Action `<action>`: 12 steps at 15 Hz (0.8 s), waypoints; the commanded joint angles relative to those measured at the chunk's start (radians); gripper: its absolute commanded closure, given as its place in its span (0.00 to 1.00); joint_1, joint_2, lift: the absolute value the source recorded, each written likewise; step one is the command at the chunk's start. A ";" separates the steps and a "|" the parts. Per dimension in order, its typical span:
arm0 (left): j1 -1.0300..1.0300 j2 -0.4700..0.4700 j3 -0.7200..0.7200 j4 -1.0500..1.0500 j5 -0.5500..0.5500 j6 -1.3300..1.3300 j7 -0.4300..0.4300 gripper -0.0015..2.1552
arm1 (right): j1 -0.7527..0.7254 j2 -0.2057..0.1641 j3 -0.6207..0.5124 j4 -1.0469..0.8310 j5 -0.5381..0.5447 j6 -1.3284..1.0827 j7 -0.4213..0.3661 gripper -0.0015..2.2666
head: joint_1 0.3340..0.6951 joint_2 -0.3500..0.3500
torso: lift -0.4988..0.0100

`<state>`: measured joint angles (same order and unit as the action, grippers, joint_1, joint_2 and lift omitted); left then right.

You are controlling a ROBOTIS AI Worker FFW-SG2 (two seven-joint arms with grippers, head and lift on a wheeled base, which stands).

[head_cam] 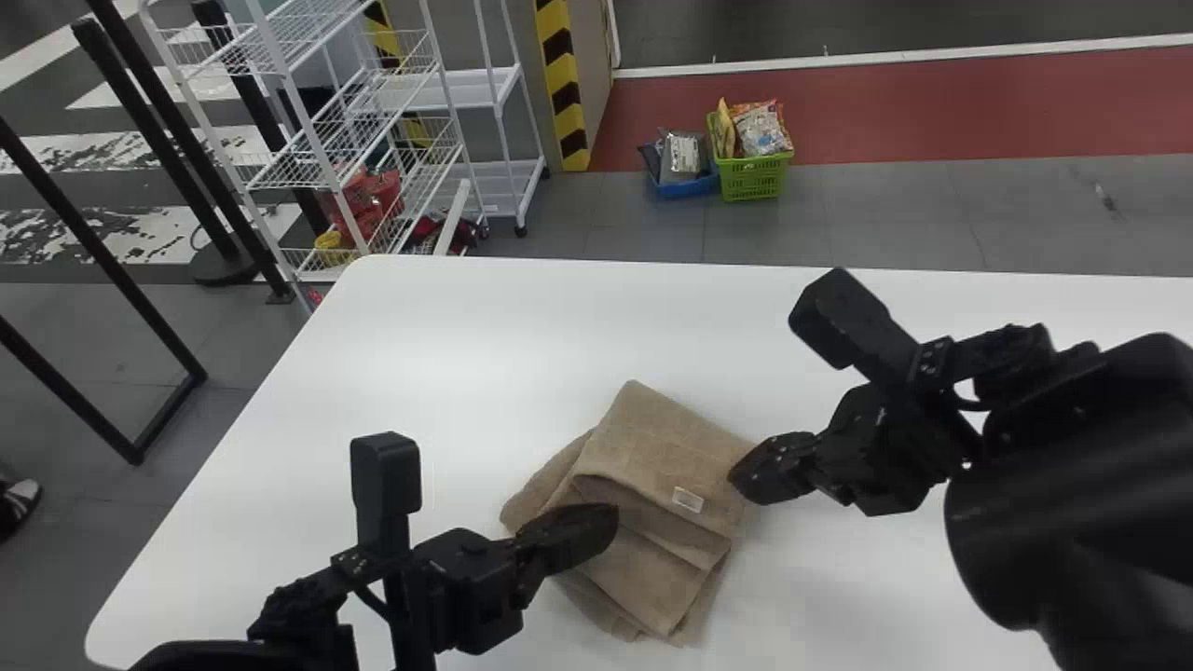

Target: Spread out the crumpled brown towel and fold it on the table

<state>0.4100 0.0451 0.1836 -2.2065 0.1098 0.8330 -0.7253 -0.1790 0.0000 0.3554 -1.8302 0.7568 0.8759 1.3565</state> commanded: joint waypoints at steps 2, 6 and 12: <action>0.026 -0.002 0.017 -0.079 0.051 0.038 -0.005 0.90 | 0.001 0.001 -0.021 -0.080 -0.028 0.056 0.006 0.86 | 1.00 0.82 | 0.73; -0.023 -0.004 0.025 -0.002 0.025 -0.024 0.032 0.90 | 0.012 0.001 -0.062 -0.080 -0.050 0.019 0.000 0.86 | 1.00 0.80 | 0.73; -0.128 -0.001 0.034 0.232 -0.071 -0.254 0.061 0.90 | 0.024 0.001 -0.165 -0.179 -0.148 0.084 0.011 0.86 | 1.00 0.83 | 0.73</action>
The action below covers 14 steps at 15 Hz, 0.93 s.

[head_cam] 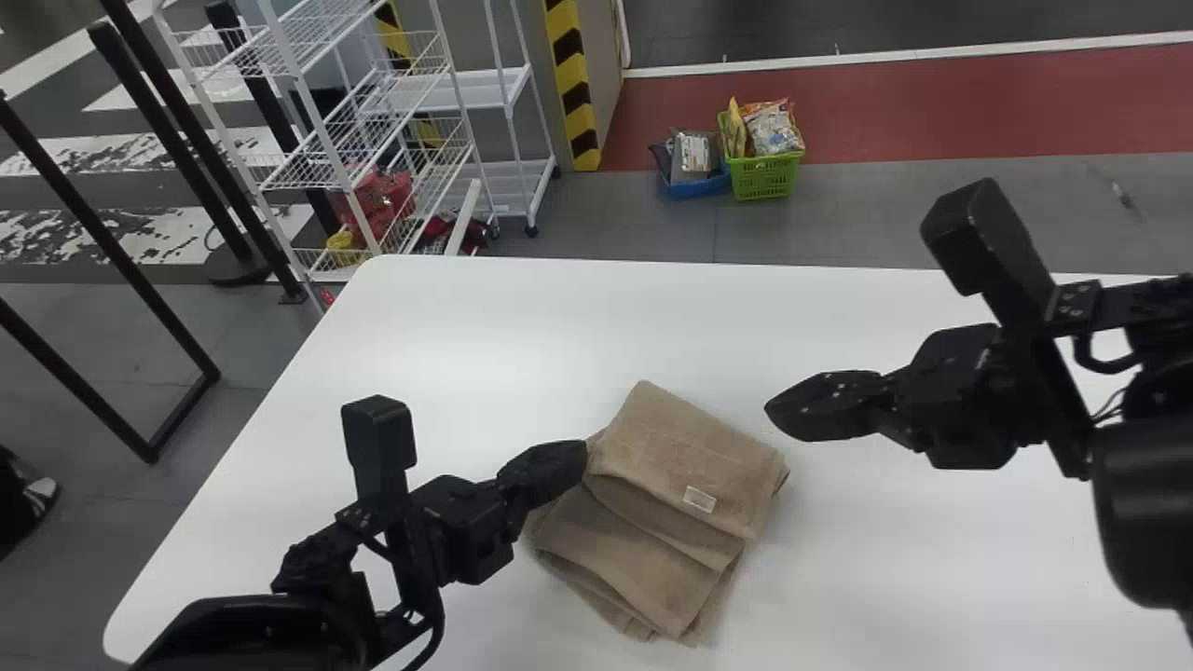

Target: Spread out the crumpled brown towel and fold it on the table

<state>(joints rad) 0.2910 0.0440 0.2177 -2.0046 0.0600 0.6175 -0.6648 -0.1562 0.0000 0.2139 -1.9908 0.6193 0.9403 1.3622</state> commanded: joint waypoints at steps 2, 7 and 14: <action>-0.013 0.005 0.006 0.047 -0.043 -0.047 0.001 0.90 | 0.001 0.001 -0.064 -0.046 -0.039 0.056 0.005 0.86 | 1.00 0.82 | 0.73; 0.027 0.010 0.049 0.024 -0.059 -0.054 -0.033 0.90 | -0.017 0.001 -0.073 -0.071 -0.046 0.124 0.005 0.86 | 1.00 0.82 | 0.73; 0.100 0.014 0.062 -0.014 -0.046 -0.047 -0.072 0.90 | -0.045 0.001 -0.050 -0.071 -0.046 0.160 0.005 0.86 | 1.00 0.86 | 0.73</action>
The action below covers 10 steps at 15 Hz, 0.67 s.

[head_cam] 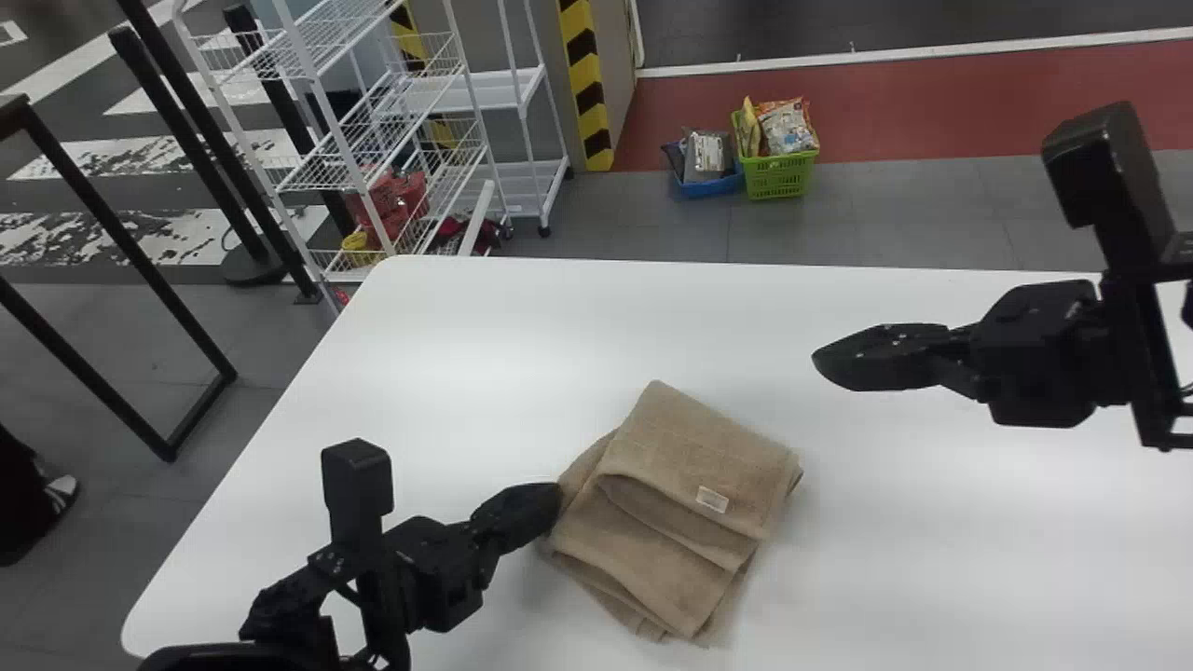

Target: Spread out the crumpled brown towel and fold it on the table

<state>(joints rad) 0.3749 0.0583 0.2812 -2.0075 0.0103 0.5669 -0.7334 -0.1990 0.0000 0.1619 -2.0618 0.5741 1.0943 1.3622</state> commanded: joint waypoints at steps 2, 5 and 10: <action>0.044 -0.002 -0.004 -0.037 0.019 0.015 -0.003 0.90 | 0.000 0.001 -0.002 0.000 -0.006 0.009 0.005 0.86 | 1.00 0.86 | 0.73; 0.130 -0.002 -0.002 -0.146 0.071 0.046 -0.009 0.90 | 0.004 0.001 -0.009 0.000 -0.008 0.006 0.005 0.86 | 1.00 0.85 | 0.73; 0.210 -0.014 -0.019 -0.257 0.105 0.074 0.003 0.90 | 0.001 0.001 -0.009 0.005 -0.019 -0.018 0.005 0.86 | 1.00 0.82 | 0.73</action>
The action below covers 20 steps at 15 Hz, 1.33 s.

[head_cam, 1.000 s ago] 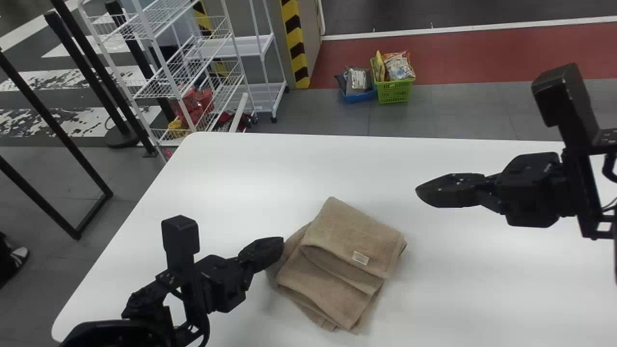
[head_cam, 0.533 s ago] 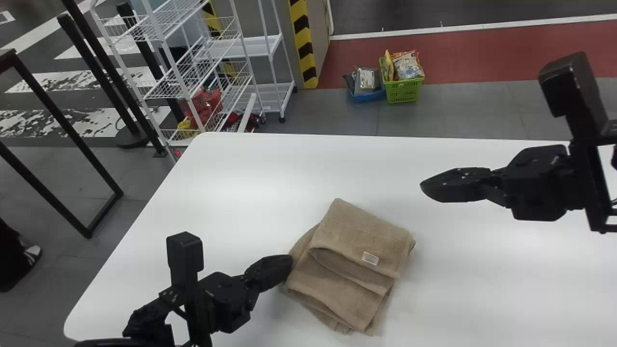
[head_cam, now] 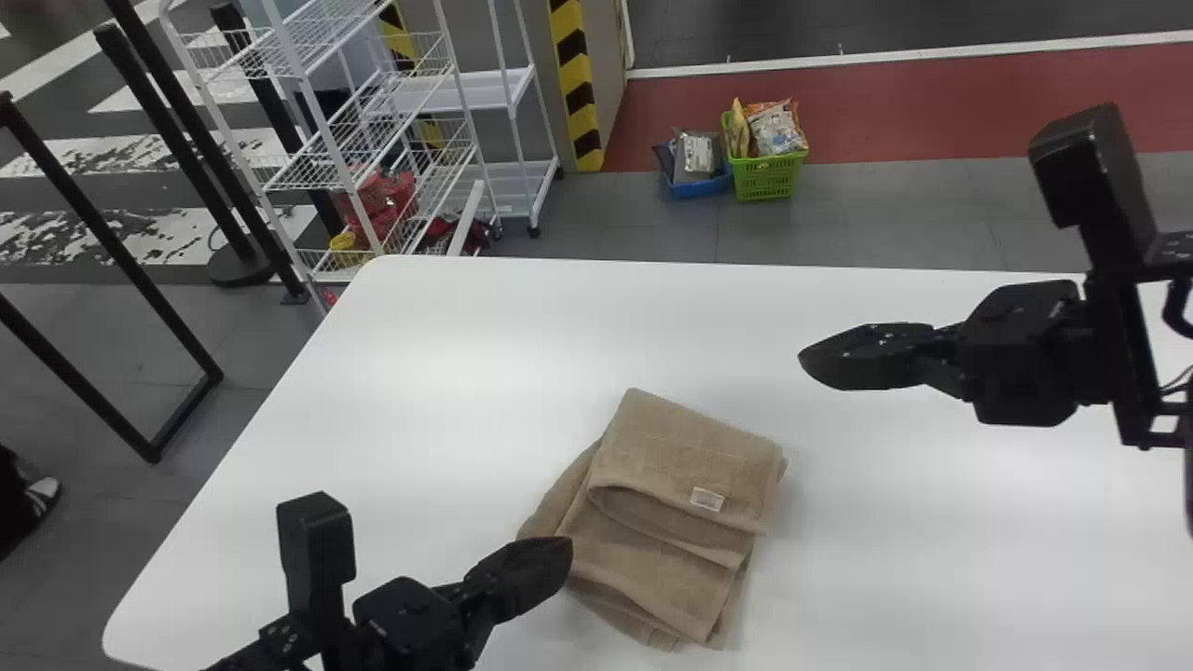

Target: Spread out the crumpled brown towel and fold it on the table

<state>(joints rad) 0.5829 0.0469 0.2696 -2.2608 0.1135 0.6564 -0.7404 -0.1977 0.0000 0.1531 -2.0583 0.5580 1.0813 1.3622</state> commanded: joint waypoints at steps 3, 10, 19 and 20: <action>-0.083 -0.004 -0.018 0.066 -0.011 -0.056 0.052 0.90 | -0.002 0.001 0.000 0.007 -0.013 -0.008 0.005 0.86 | 1.00 0.82 | 0.73; -0.161 0.005 -0.058 0.248 -0.117 -0.191 0.093 0.90 | 0.012 0.001 -0.018 0.007 -0.024 -0.030 0.005 0.86 | 1.00 0.81 | 0.73; 0.003 0.004 -0.027 0.121 -0.049 -0.197 0.064 0.90 | -0.005 0.001 -0.017 0.023 -0.026 -0.054 0.005 0.86 | 1.00 0.83 | 0.73; 0.006 0.001 -0.027 0.126 -0.046 -0.206 0.064 0.90 | -0.005 0.001 -0.020 0.024 -0.030 -0.057 0.005 0.86 | 1.00 0.83 | 0.73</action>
<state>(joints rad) 0.5808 0.0510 0.2415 -2.1369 0.0604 0.4573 -0.6765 -0.2024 0.0000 0.1360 -2.0358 0.5324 1.0301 1.3622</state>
